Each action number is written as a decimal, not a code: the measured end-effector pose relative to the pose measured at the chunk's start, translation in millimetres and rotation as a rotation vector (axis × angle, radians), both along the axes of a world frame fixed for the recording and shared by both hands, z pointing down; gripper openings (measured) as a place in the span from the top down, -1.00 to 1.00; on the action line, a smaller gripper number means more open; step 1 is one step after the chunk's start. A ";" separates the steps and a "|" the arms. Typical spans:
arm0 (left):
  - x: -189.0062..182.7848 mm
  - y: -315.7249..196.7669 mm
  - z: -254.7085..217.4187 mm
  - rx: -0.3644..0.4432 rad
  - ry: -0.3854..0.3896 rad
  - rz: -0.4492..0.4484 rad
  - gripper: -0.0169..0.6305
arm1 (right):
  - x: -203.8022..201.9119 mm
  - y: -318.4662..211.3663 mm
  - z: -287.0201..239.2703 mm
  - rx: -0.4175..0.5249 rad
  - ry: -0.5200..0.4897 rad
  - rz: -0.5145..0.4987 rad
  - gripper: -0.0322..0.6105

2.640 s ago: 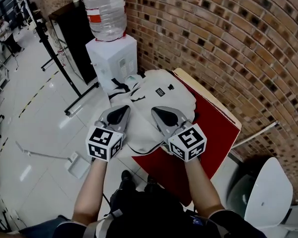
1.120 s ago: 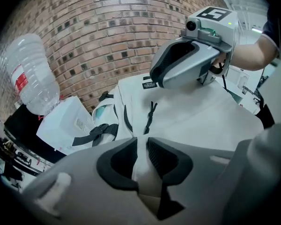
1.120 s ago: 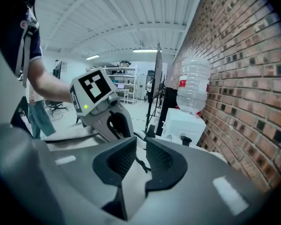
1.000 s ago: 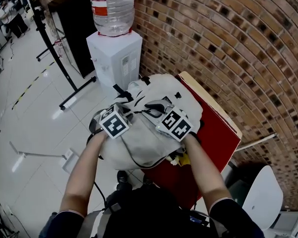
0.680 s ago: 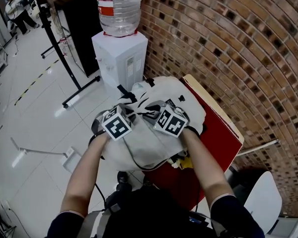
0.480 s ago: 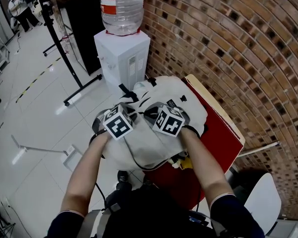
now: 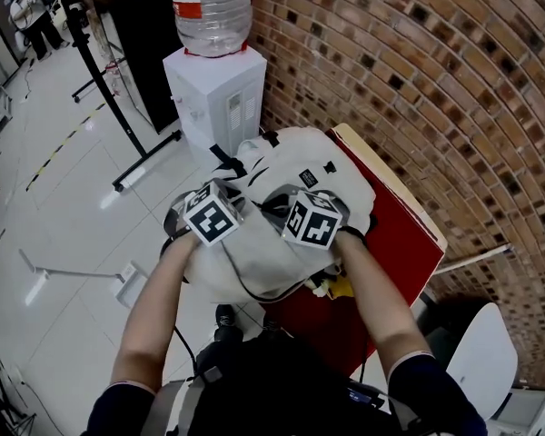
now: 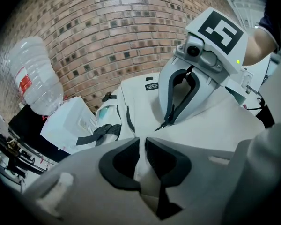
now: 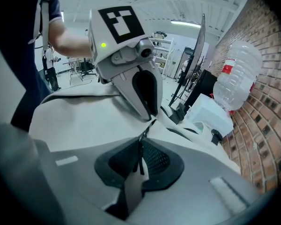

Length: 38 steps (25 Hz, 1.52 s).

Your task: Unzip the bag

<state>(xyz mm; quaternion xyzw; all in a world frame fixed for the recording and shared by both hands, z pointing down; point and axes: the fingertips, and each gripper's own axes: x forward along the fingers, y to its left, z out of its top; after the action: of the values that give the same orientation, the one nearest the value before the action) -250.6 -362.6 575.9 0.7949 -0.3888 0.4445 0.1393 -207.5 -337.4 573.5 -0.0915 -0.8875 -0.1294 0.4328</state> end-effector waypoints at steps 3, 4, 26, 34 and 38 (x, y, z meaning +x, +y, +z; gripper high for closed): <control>0.4 0.4 0.7 0.003 0.000 -0.003 0.81 | 6.9 7.0 -2.6 -0.006 0.003 0.003 0.80; 0.2 0.3 0.8 0.005 -0.003 -0.004 0.81 | 9.9 9.2 -3.5 -0.005 0.007 0.003 0.80; 1.6 -4.8 -1.4 0.044 -0.002 -0.008 0.81 | 84.5 42.9 -25.2 -0.023 -0.034 0.166 0.80; -0.3 -4.4 -2.3 0.053 -0.014 -0.014 0.81 | 108.6 55.0 -36.4 -0.015 -0.057 0.227 0.80; -4.9 -3.4 -2.1 0.051 -0.034 -0.025 0.81 | 125.3 61.7 -38.1 -0.015 -0.063 0.270 0.80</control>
<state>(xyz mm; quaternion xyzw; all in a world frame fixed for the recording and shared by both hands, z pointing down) -255.5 -365.9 573.8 0.7856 -0.4123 0.4461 0.1181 -82.2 -275.7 535.3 0.0296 -0.9058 -0.0658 0.4176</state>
